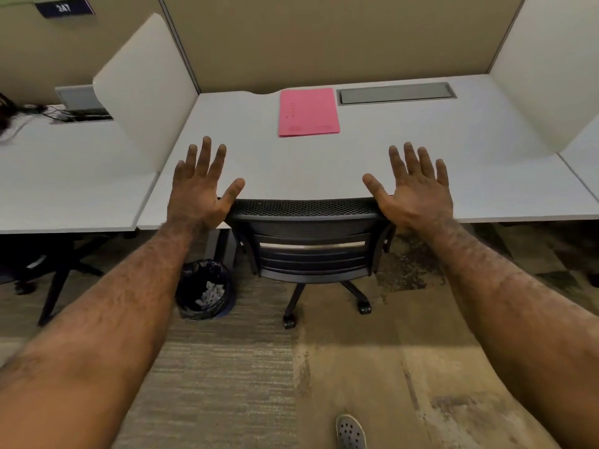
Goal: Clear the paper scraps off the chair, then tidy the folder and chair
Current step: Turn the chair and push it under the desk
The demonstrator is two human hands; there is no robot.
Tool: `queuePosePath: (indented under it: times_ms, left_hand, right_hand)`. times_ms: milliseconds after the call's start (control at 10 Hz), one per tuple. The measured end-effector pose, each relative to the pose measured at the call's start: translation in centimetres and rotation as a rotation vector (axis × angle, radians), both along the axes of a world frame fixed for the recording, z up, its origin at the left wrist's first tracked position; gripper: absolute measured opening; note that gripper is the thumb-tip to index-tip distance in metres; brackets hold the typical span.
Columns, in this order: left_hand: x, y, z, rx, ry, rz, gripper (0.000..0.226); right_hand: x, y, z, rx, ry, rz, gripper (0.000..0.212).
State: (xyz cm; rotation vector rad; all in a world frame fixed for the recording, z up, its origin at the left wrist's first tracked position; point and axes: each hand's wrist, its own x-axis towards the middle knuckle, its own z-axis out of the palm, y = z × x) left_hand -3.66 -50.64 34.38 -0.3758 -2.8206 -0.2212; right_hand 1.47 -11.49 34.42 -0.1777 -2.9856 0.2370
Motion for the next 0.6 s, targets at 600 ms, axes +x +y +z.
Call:
queuePosePath:
  times_ms: [600]
  left_hand:
    - [1.6, 5.6, 5.2, -0.137, -0.256, 0.157, 0.071]
  right_hand:
    - [-0.3, -0.9, 5.0, 0.094, -0.030, 0.156, 0.093]
